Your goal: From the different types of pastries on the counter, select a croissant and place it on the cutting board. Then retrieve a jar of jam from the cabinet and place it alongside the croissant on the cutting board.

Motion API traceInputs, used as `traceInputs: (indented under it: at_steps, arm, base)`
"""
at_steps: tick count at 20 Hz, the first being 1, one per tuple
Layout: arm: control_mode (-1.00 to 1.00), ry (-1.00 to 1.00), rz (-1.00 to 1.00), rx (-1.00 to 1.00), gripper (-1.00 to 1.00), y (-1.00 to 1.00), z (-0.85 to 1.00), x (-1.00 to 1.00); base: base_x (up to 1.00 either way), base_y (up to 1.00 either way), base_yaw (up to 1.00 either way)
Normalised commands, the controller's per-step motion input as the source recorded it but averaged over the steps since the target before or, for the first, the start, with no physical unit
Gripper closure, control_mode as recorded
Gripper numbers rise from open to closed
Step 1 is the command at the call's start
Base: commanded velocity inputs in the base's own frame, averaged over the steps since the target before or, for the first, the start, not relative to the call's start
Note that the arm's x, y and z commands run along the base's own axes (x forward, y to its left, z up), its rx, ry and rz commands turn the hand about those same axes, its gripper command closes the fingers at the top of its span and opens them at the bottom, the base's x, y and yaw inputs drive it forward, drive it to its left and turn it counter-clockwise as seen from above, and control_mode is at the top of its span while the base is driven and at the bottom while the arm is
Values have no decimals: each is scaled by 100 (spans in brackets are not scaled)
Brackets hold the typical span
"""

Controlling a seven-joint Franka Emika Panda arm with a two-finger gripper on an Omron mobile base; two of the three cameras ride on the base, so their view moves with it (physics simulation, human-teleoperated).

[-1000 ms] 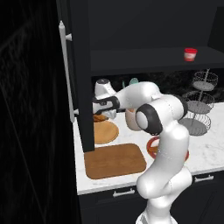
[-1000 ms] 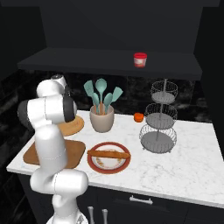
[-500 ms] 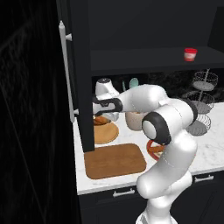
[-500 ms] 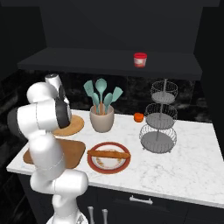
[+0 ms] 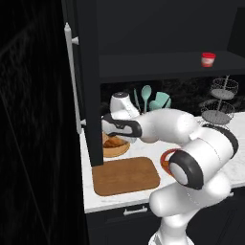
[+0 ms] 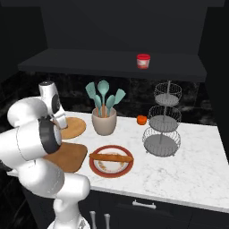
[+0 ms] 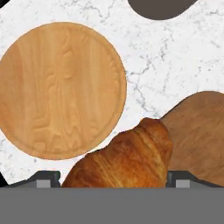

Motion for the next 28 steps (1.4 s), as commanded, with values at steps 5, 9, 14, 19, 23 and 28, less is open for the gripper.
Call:
traceInputs:
  at_steps: [5,9,14,19,23,28]
  arm:
    - [-100,23,0,9,100,-30,2,-100]
    - [-100,6,0,2,100,-5,2,-41]
    - [-100,-2,9,-8,100,44,0,-3]
    - [-100,-6,6,-6,100,35,-2,-6]
    - [-100,0,1,0,100,0,-20,0]
    - [-100,0,0,0,100,0,-44,0]
  base:
    - [0,0,0]
    - [0,0,0]
    - [0,0,0]
    - [0,0,0]
    - [0,0,0]
    - [0,0,0]
